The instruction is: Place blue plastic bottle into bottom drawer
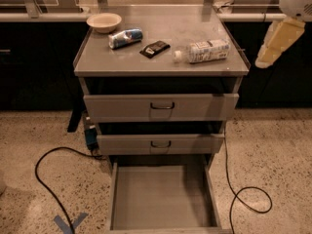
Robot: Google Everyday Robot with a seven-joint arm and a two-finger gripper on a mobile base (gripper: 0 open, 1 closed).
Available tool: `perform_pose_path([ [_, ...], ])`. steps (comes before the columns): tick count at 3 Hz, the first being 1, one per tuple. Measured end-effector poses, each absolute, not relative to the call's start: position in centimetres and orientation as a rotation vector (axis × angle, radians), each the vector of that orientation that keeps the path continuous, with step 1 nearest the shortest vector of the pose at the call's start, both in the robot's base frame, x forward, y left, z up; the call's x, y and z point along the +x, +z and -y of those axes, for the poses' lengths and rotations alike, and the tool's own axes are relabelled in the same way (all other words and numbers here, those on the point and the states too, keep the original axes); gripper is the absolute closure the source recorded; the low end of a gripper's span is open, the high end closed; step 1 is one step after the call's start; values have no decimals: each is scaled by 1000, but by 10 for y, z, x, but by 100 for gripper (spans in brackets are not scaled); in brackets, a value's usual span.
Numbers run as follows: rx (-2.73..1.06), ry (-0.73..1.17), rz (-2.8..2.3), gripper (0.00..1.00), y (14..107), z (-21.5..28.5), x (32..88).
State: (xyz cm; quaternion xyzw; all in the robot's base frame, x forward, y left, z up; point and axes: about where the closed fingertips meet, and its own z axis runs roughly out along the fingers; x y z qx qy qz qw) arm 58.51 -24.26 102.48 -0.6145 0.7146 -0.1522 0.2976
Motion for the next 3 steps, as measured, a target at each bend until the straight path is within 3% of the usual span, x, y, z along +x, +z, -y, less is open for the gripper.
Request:
perform_pose_path([
  [3,-1798,-179,-1812,0,973,207,711],
])
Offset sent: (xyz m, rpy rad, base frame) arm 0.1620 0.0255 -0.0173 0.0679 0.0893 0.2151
